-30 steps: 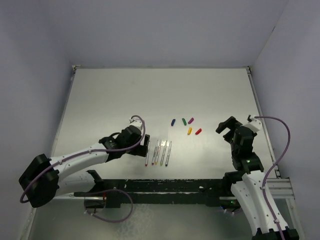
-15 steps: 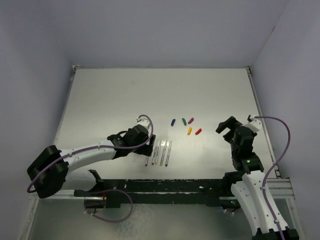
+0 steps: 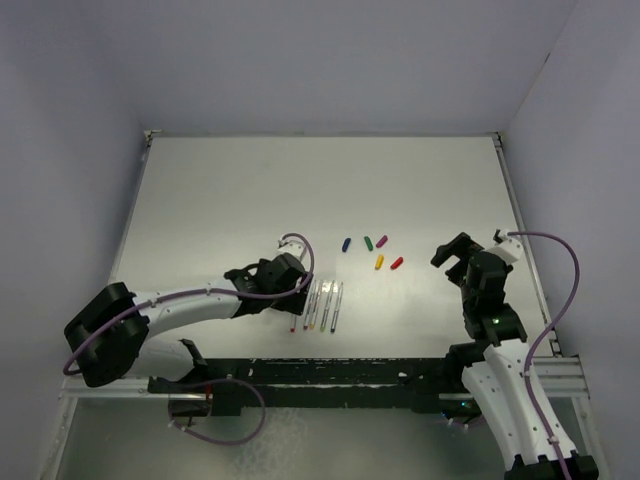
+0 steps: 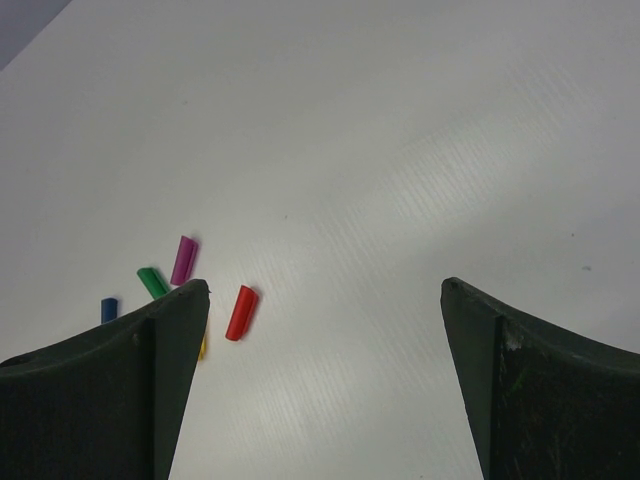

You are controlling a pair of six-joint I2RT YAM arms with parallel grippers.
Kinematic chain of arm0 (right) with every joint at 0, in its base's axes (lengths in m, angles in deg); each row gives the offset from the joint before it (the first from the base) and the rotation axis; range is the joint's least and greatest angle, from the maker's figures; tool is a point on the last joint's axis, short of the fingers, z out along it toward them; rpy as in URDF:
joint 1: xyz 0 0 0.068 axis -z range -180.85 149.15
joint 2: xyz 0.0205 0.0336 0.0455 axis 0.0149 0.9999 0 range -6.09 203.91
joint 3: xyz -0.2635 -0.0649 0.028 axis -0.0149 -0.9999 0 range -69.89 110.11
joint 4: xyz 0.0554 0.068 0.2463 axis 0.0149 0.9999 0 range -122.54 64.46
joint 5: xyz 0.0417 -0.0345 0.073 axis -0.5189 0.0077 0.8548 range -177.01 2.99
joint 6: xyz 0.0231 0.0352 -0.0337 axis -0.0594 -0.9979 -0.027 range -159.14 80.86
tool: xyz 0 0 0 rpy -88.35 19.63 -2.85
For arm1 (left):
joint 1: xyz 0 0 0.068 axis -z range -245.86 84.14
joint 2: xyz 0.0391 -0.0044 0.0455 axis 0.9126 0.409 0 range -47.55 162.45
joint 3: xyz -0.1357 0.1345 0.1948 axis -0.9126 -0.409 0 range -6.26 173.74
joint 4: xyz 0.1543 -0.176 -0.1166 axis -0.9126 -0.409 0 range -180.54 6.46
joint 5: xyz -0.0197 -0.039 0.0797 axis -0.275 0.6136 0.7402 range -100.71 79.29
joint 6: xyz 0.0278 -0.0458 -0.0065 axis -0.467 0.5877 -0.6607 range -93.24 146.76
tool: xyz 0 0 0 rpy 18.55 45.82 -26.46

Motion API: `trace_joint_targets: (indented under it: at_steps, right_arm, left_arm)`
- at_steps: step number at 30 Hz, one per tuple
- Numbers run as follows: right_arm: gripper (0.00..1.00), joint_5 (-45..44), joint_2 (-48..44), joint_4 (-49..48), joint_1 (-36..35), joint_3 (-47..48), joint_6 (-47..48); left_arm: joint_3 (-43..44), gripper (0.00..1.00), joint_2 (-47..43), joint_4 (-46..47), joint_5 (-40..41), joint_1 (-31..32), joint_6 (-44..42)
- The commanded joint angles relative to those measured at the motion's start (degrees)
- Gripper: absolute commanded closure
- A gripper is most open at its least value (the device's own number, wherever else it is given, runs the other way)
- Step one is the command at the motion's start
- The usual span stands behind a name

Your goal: Insert the pens into the pen caps

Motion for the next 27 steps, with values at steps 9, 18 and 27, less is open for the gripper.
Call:
trace_joint_targets:
  at_steps: [9,18,27]
  right_arm:
    - [0.00,1.08,0.06,-1.45,0.06,0.54,-0.54]
    - [0.00,1.01,-1.39,-0.44,0.06,0.45,-0.57]
    - [0.00,1.07,-1.65,-0.14,0.06,0.63,-0.65]
  left_arm:
    - [1.99,0.14,0.96,-0.47,1.30,0.71,0.47]
    - [0.90,0.24,1.49,-4.16,0.00,1.76,2.79]
    - [0.69,0.52,4.86,-5.58,0.38,3.62,4.82]
